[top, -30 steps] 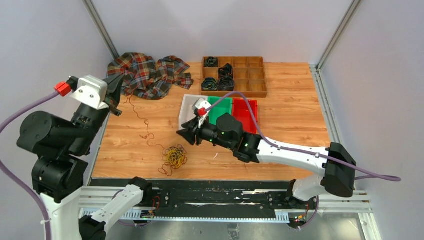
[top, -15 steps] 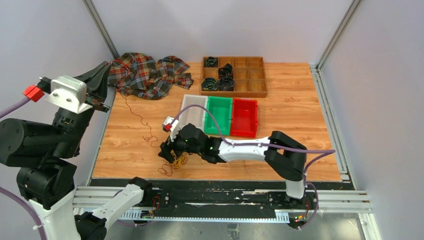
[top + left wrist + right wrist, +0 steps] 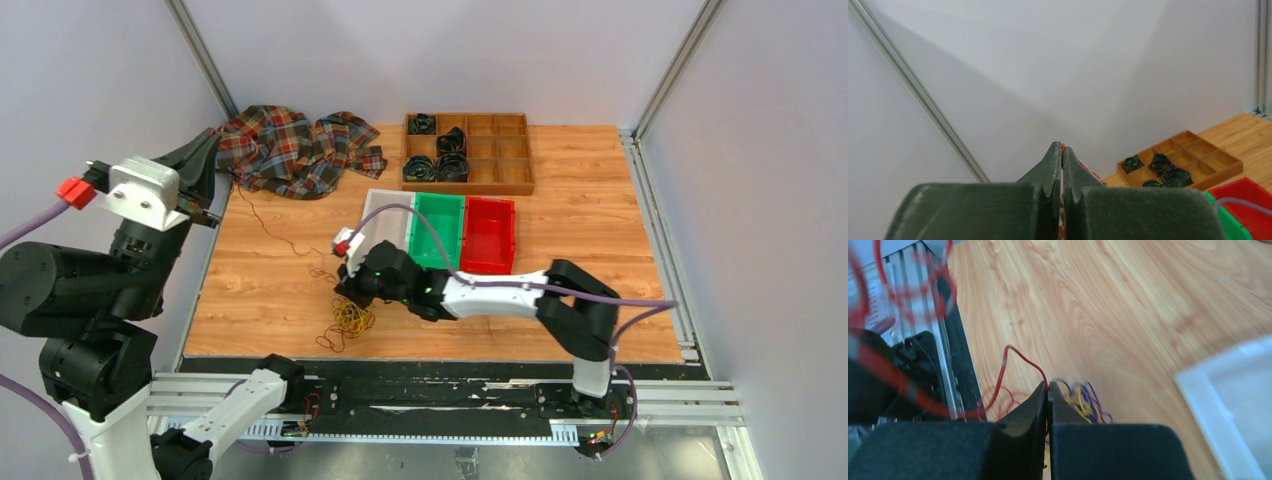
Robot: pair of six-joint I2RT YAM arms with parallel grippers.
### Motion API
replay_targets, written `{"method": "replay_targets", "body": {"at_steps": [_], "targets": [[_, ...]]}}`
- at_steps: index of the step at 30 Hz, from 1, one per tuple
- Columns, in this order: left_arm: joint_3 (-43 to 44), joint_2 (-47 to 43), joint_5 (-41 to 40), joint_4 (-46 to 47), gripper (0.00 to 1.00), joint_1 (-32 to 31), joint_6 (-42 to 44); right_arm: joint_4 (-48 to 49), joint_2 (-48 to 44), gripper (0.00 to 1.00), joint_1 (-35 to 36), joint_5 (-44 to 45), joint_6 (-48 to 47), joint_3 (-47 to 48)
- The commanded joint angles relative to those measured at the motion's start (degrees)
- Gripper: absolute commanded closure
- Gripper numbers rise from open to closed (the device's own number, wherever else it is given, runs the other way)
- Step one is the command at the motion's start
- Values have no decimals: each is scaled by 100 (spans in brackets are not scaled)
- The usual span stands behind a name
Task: Untangle the cables
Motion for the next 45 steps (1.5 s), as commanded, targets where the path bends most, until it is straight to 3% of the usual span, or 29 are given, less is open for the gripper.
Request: {"method": "replay_targets", "body": {"at_steps": [1, 6, 12, 15, 17, 20, 24, 31, 45], "targets": [[-975, -412, -320, 88, 100, -34, -16, 19, -1478, 99, -332, 295, -234, -802], [-2620, -1222, -346, 6, 100, -40, -166, -678, -2874, 99, -400, 237, -678, -1435], [-4040, -1752, -352, -236, 99, -36, 16, -1793, -3658, 99, -400, 160, -1100, -1374], [-4635, -1847, -190, -434, 81, -36, 166, -2273, -3792, 99, -400, 139, -1217, -1233], [-4854, -1858, 111, -593, 61, -38, 218, -2534, -3789, 99, -400, 202, -1245, -1095], [-5022, -1810, 817, -865, 40, -38, 399, -2841, -3770, 99, -400, 384, -1277, -926], [-5139, -1652, 2085, -1238, 26, -35, 725, -3023, -3765, 99, -391, 501, -1198, -754], [-5075, -1121, 4068, -1722, 27, -40, 1454, -3156, -3654, 99, -375, 426, -968, -448], [-4813, -124, 5663, -1724, 34, -238, 1742, -2970, -3594, 99, -374, 175, -714, -265]]}}
